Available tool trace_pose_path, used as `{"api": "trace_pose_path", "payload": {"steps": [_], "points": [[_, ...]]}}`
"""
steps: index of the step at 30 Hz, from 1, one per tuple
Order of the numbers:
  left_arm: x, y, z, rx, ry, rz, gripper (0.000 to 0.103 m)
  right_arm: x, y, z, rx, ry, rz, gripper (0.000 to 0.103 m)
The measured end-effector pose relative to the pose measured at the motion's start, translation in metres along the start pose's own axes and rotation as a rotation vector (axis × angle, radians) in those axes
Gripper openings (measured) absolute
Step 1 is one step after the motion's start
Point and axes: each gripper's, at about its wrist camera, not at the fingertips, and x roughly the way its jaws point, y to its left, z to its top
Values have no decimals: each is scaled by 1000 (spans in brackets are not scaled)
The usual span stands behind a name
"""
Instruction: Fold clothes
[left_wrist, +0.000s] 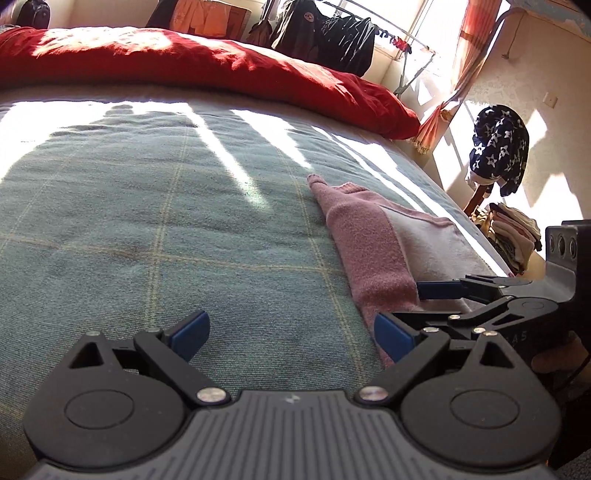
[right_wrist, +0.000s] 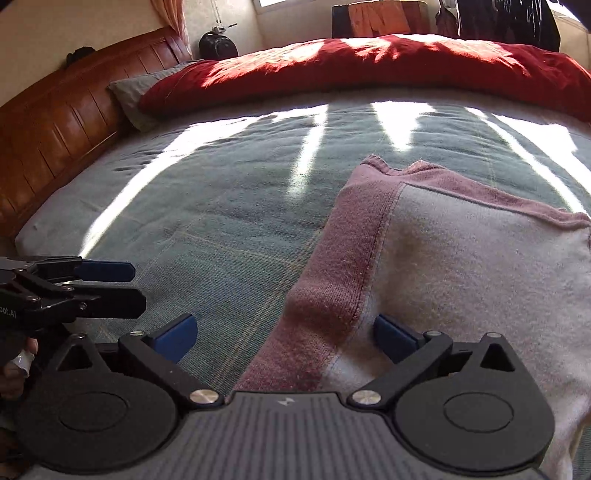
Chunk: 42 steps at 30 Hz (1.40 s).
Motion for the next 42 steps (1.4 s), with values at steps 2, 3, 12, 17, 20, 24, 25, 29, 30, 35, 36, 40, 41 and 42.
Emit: {"api": "trace_pose_path", "payload": {"steps": [2,3,12,17,20,24,25,29,30,35,36,40,41,42], "points": [[-3,-3,0,8,-6,1,96,-4,-2,5,36,-8,14,103],[-5,-6,0,12,-10,1,96,-8,-3,8,51,-15,23,103],[-18,-14,0,9,-26,24,96,-11,-4,23,102,-78,121,103],[-23,-14,1,6,-28,38,96,-2,-12,21,112,-62,108,103],[-18,-15,2,5,-24,31,96,-35,-30,21,136,-121,56,103],[-4,-24,2,22,5,18,96,-53,-69,8,197,-125,-98,103],[-1,-28,0,34,13,11,96,-52,-84,2,245,-102,-139,103],[9,-38,-1,58,44,-13,96,-69,-103,-14,320,-159,-108,103],[11,-40,0,61,48,-10,96,-74,-102,-13,321,-175,-106,103],[19,-48,3,74,55,-13,96,-68,-95,1,219,-174,-184,103],[20,-49,2,75,59,-19,96,-64,-99,0,226,-156,-200,103],[29,-53,3,85,91,-16,96,-59,-106,-5,232,-150,-196,103],[32,-54,4,91,100,-13,96,-61,-107,-6,230,-152,-193,103],[36,-57,7,101,107,-9,96,-63,-107,-6,232,-151,-197,103]]}}
